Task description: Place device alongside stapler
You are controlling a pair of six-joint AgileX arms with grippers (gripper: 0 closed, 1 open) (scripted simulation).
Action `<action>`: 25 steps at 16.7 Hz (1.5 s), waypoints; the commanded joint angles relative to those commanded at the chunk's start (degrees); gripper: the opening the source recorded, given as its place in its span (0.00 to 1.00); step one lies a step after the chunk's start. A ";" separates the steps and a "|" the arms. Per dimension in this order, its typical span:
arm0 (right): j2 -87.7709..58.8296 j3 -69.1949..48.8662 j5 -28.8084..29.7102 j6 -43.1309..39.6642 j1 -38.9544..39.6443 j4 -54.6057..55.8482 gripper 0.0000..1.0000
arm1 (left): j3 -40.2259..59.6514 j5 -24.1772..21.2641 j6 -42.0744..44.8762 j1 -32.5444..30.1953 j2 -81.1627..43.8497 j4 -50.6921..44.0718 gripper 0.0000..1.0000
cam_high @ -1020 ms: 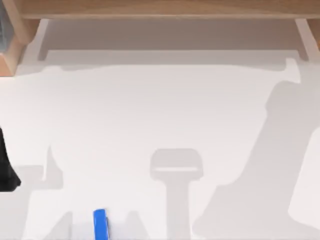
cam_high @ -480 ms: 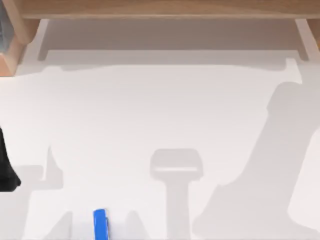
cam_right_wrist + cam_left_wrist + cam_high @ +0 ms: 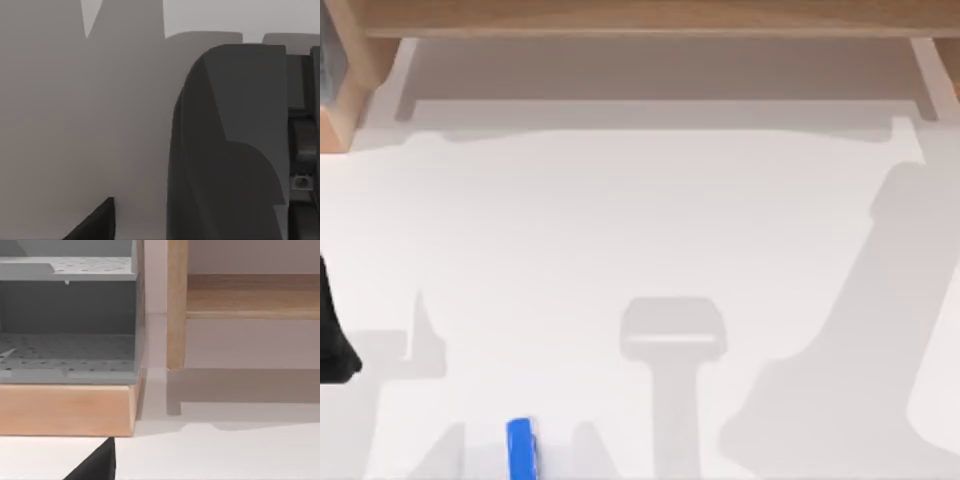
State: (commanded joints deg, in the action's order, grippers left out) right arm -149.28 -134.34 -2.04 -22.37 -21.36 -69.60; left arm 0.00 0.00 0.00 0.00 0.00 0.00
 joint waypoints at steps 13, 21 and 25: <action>0.00 0.00 0.00 0.00 0.00 0.00 0.17 | 0.00 0.00 0.00 0.00 0.00 0.00 1.00; 0.00 0.00 0.00 0.00 0.00 0.00 0.00 | 0.00 0.00 0.00 0.00 0.00 0.00 1.00; 0.17 -0.04 0.00 0.08 -0.21 -0.02 0.00 | 0.00 0.00 0.00 0.00 0.00 0.00 1.00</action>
State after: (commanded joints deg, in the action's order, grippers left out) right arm -149.12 -134.38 -2.04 -22.29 -21.56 -69.62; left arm 0.00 0.00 0.00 0.00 0.00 0.00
